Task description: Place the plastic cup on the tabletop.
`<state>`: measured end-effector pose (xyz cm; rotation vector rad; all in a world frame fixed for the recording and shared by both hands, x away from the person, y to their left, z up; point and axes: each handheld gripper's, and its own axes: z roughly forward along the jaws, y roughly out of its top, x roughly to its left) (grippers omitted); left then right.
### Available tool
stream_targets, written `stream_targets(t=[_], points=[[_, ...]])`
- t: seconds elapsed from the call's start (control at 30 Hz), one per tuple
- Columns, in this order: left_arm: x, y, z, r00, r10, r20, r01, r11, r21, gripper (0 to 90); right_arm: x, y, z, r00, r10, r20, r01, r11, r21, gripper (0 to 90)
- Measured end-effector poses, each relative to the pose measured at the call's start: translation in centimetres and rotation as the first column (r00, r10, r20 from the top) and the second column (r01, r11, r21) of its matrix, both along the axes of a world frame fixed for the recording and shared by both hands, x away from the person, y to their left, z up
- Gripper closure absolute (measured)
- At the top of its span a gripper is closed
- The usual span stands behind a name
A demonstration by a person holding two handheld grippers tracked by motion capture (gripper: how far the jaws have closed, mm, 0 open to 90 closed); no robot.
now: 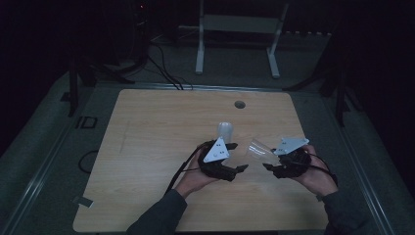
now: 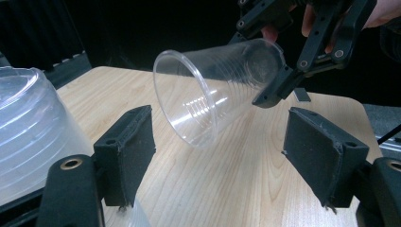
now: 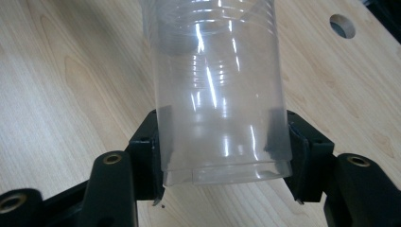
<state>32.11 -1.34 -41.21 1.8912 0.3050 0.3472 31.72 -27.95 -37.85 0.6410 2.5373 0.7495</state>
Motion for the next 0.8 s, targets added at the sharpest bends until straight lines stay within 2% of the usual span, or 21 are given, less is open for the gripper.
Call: stream_targets(t=[0.23, 0.57, 0.63, 0.8], points=[[0.00, -0.07, 0.01, 1.0000, 0.000, 0.001, 0.000, 1.0000, 0.001, 25.2, -0.16, -0.15, 0.19, 0.9995, -0.017, 0.025, 0.017, 1.000, 0.025, 41.8], [-0.04, -0.04, 0.08, 1.0000, 0.006, 0.000, -0.006, 1.0000, 0.003, 27.5, -0.45, -0.37, 0.22, 0.9963, -0.053, 0.068, 0.047, 0.995, 0.086, 41.8], [-0.05, -0.01, 0.14, 1.0000, 0.010, 0.000, -0.010, 1.0000, 0.001, 27.6, -0.53, -0.40, 0.19, 0.9939, -0.071, 0.085, 0.061, 0.991, 0.115, 41.8], [-0.05, 0.05, 0.14, 0.9999, 0.006, -0.009, -0.006, 1.0000, -0.004, 27.6, -0.71, -0.39, 0.15, 0.9887, -0.103, 0.109, 0.085, 0.985, 0.152, 41.8]])
